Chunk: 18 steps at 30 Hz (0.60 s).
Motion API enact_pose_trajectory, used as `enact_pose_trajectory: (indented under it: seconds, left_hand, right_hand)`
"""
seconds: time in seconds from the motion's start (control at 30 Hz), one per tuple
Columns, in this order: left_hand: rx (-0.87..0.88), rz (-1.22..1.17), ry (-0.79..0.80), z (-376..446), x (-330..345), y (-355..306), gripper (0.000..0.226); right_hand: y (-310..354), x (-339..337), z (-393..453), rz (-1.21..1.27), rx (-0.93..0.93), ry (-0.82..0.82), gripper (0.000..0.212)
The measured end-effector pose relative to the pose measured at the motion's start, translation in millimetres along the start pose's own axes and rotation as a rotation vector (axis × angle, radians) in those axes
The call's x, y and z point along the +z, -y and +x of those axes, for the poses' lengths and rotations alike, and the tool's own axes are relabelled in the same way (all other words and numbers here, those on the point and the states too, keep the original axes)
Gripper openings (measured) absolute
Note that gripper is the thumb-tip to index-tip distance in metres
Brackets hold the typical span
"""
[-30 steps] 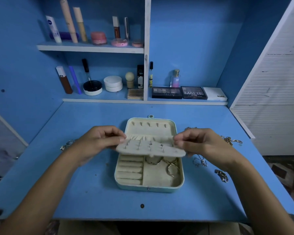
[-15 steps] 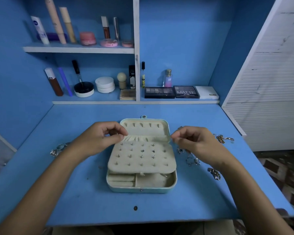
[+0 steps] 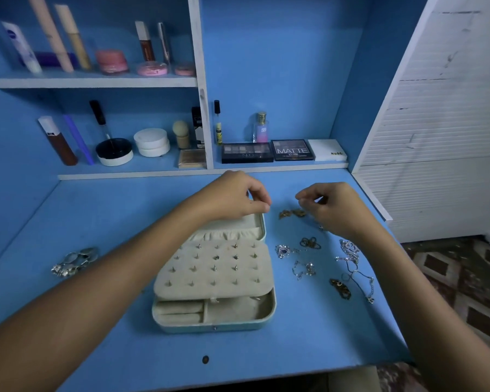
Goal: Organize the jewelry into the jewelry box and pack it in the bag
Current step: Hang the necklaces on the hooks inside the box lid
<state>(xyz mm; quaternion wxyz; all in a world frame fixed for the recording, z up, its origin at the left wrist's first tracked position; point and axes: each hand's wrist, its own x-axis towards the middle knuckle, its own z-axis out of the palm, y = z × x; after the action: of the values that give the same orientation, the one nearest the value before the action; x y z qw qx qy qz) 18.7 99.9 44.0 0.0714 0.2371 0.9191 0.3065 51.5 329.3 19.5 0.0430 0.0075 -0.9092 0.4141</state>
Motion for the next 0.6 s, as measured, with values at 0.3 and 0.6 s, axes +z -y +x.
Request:
enact_pose_trajectory:
  seconds: [0.3,0.6]
  left_hand:
    - [-0.009,0.205,0.046,43,30,-5,0.001]
    - [-0.033,0.21,0.108,54,33,-11,0.008]
  right_hand:
    - [-4,11,19,-0.36,-0.095,0.079,0.01]
    - [-11,6,23,-0.407,-0.007,0.136,0.007]
